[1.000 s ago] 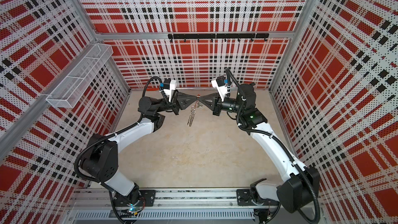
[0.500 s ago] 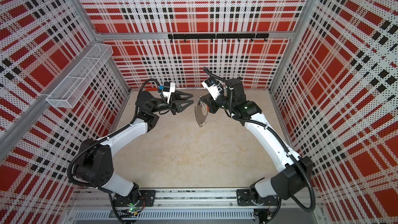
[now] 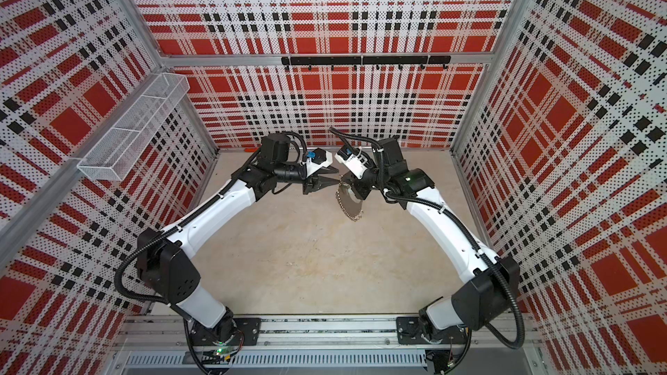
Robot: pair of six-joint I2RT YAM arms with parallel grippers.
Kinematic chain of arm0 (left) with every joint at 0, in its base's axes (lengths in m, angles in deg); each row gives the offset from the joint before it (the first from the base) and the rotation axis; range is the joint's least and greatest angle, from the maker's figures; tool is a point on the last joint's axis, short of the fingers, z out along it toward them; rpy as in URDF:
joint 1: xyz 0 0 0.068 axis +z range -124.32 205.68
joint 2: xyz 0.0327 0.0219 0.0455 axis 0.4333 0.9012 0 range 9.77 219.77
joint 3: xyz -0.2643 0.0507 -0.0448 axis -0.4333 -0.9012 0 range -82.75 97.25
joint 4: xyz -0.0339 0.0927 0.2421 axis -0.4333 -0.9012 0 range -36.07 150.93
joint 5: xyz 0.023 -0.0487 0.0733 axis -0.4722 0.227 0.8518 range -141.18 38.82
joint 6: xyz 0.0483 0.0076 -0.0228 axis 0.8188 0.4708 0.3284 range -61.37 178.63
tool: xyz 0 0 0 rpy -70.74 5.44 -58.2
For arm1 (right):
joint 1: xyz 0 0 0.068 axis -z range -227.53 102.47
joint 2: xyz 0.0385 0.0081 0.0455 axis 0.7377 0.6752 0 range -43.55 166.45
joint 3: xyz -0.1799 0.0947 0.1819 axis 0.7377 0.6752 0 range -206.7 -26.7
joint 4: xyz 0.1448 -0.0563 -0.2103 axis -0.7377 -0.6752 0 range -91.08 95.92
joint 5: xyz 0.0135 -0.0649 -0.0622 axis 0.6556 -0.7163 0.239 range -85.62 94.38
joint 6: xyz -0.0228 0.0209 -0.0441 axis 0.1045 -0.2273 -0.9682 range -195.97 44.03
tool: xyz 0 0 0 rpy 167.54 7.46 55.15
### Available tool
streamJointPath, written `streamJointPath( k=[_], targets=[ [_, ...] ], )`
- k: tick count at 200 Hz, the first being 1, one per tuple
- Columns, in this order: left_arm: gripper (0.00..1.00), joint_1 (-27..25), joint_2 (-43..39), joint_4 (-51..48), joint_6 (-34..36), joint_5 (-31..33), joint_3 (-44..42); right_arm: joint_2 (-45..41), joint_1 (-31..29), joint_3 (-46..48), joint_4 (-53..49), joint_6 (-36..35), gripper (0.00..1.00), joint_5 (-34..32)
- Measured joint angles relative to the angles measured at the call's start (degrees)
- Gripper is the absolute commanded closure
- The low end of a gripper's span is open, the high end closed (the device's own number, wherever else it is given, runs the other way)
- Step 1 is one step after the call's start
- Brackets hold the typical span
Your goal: Put the keys on the keyring
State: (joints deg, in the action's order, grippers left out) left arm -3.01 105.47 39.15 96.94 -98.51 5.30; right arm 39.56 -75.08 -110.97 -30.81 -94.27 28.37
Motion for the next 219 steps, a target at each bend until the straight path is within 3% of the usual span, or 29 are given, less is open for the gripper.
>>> streamJointPath(
  k=[35, 157, 219],
  targets=[
    [0.65, -0.2, 0.7, -3.5, 1.9, 0.1, 2.7, -0.4, -0.2, 0.0, -0.4, -0.4, 1.0, 1.4],
    [1.0, -0.3, 1.7, -9.8, 3.4, -1.2, 6.0, -1.3, -0.2, 0.0, -0.7, -0.7, 1.0, 2.4],
    [1.0, -0.2, 1.8, -10.9, 4.1, -2.0, 6.2, -1.5, -0.3, 0.9, 0.1, 0.0, 1.0, 2.8]
  ],
)
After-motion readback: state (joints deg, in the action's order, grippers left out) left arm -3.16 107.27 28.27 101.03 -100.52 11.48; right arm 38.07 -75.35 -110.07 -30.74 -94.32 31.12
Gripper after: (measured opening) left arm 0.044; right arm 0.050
